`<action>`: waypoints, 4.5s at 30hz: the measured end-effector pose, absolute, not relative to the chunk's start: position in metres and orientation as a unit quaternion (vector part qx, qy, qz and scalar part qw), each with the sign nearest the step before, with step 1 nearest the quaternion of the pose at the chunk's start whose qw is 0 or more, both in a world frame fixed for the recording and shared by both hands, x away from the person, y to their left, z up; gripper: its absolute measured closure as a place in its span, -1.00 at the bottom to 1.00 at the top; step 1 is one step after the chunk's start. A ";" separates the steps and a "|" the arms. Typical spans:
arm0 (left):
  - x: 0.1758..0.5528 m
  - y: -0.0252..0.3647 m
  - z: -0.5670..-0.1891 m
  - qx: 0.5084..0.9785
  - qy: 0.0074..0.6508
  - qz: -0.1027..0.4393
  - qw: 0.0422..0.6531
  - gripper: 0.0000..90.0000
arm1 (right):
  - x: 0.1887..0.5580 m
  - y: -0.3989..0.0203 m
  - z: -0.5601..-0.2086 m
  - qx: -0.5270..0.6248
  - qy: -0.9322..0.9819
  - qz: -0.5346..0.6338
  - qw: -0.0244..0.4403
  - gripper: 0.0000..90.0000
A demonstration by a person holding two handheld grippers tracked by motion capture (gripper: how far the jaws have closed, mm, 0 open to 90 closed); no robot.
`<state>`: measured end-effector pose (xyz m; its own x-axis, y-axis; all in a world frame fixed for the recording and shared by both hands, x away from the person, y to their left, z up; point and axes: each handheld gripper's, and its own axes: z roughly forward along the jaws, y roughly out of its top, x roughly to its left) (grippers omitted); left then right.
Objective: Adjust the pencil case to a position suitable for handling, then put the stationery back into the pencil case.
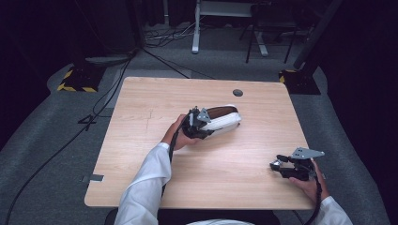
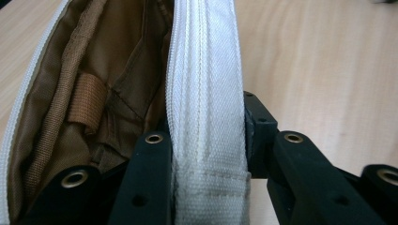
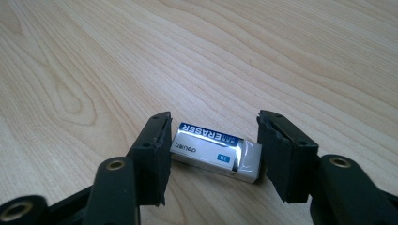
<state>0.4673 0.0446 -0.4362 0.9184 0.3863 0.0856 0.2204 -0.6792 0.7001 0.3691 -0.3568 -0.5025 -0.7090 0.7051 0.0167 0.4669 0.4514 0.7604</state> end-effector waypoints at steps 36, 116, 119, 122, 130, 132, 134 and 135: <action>0.406 0.058 -0.405 0.893 0.160 0.142 0.397 -0.33 | 0.369 -0.357 -0.502 0.353 0.837 0.388 0.156 0.05; 0.350 0.192 -0.505 0.850 0.374 0.138 0.345 -0.67 | 0.409 -0.270 -0.388 0.275 0.816 0.467 0.202 0.06; 0.350 0.193 -0.505 0.851 0.372 0.138 0.345 -0.67 | 0.414 -0.257 -0.386 0.269 0.819 0.463 0.205 0.06; 0.351 0.193 -0.504 0.852 0.370 0.137 0.345 -0.67 | 0.419 -0.242 -0.385 0.266 0.822 0.461 0.202 0.06; 0.351 0.193 -0.504 0.852 0.370 0.137 0.345 -0.67 | 0.426 -0.216 -0.389 0.264 0.833 0.441 0.205 0.05; 0.351 0.193 -0.505 0.852 0.370 0.137 0.345 -0.67 | 0.428 -0.213 -0.390 0.264 0.834 0.439 0.203 0.05; 0.351 0.193 -0.504 0.852 0.369 0.137 0.345 -0.67 | 0.429 -0.209 -0.392 0.267 0.835 0.435 0.203 0.05; 0.351 0.193 -0.504 0.852 0.370 0.137 0.345 -0.67 | 0.429 -0.207 -0.393 0.267 0.836 0.434 0.203 0.05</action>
